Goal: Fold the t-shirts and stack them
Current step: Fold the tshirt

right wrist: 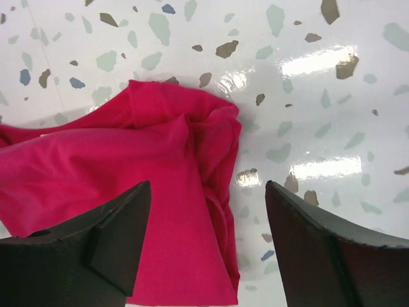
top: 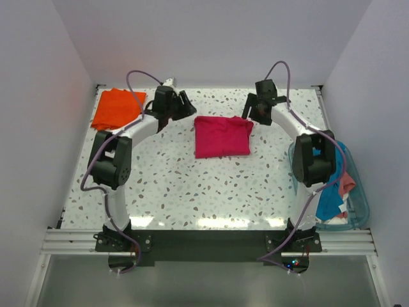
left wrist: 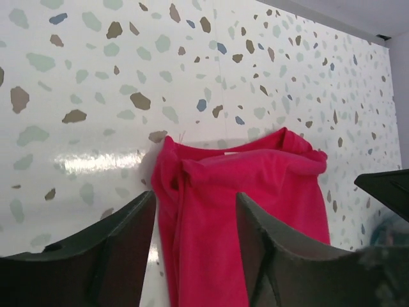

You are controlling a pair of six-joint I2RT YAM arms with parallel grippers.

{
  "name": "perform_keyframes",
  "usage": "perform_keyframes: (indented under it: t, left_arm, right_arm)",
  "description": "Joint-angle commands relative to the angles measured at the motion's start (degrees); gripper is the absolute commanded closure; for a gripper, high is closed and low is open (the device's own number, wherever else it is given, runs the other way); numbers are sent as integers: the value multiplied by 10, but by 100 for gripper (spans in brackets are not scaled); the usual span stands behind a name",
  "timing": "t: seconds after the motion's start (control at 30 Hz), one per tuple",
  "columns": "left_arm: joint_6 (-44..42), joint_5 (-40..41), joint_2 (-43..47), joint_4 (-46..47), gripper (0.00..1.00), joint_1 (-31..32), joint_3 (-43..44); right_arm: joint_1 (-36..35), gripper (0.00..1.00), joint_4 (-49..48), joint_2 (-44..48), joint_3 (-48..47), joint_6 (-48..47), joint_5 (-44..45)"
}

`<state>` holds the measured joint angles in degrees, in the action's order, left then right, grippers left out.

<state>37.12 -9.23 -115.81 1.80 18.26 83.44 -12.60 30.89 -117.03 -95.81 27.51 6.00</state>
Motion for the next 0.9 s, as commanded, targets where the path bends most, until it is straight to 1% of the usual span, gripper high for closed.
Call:
perform_keyframes:
  t: [0.0,0.03,0.07,0.1,0.13,0.17,0.27,0.47,0.63,0.73,0.83,0.87]
  left_arm:
    - [-8,40,74,35,46,9,-50]
    - [-13,41,80,37,56,14,-64]
    - [-21,47,83,35,70,26,-68]
    - [-26,49,87,34,77,33,-70]
    - [-35,50,87,31,83,46,-72]
    - [-38,50,85,29,90,52,-71]
    - [-48,38,62,28,100,69,-57]
    - [-64,9,-14,17,100,85,4]
    - [-92,21,-85,12,100,84,76]
    - [-87,30,-127,7,91,69,123]
    - [-65,42,-160,-8,85,53,162]
    - [-59,51,-177,-15,85,50,173]
  right_arm:
    - [-37,26,-36,82,56,-16,64]
    - [-42,30,-46,94,69,-17,57]
    - [-46,41,-67,95,76,-19,48]
    - [-56,48,-74,92,82,-22,36]
    - [-60,63,-76,78,80,-25,33]
    - [-66,71,-76,70,76,-30,30]
    - [-73,83,-85,36,57,-35,0]
    - [-75,83,-94,-36,8,-52,-30]
    - [-74,82,-88,-92,-65,-61,-30]
    - [-73,80,-86,-126,-107,-65,-17]
    - [-65,75,-87,-144,-129,-58,-16]
    - [-60,72,-94,-147,-130,-49,-21]
